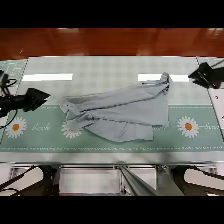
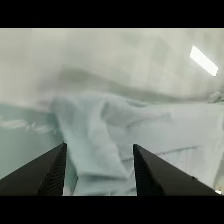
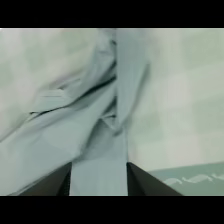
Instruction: Fold the shirts.
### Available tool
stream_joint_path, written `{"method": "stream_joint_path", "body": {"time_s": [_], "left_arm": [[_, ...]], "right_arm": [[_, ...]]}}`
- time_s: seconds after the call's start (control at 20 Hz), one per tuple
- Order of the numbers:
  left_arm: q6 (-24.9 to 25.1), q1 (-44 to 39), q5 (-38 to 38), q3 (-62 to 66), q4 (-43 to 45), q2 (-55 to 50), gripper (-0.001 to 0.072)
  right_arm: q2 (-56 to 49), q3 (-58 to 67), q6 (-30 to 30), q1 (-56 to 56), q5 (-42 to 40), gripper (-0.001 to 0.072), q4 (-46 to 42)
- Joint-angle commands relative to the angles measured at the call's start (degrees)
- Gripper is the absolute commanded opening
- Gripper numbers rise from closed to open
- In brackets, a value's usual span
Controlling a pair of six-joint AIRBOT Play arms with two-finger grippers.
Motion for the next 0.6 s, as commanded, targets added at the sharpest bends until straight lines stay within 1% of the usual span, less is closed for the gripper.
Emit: {"method": "stream_joint_path", "body": {"time_s": [0.0, 0.05, 0.15, 0.3, 0.45, 0.55], "left_arm": [[-0.5, 9.3, -11.7, -2.4, 1.3, -0.3, 0.0502], [-2.2, 9.1, -9.9, -5.1, 1.0, -0.4, 0.0502], [-2.7, 6.6, -7.2, -8.9, 1.1, -1.8, 0.0502], [-2.7, 0.5, -3.3, -9.9, 0.5, -5.8, 0.0502], [0.2, -4.0, 0.7, -9.9, -8.0, -8.9, 0.0502], [1.4, -5.9, 2.0, -9.5, -11.4, -10.9, 0.0502]], "right_arm": [[8.3, -15.9, -5.8, -7.4, -3.5, 0.0407, 3.4], [9.5, -21.2, -8.0, -7.9, -5.0, 0.0407, 5.7], [9.7, -27.3, -11.3, -7.9, -5.2, 0.0407, 8.3], [9.7, -29.3, -13.0, -7.9, -4.4, 0.0407, 9.4], [9.7, -29.3, -13.6, -7.9, -3.2, 0.0407, 9.3], [9.7, -29.3, -14.2, -7.9, -3.0, 0.0407, 9.2]]}}
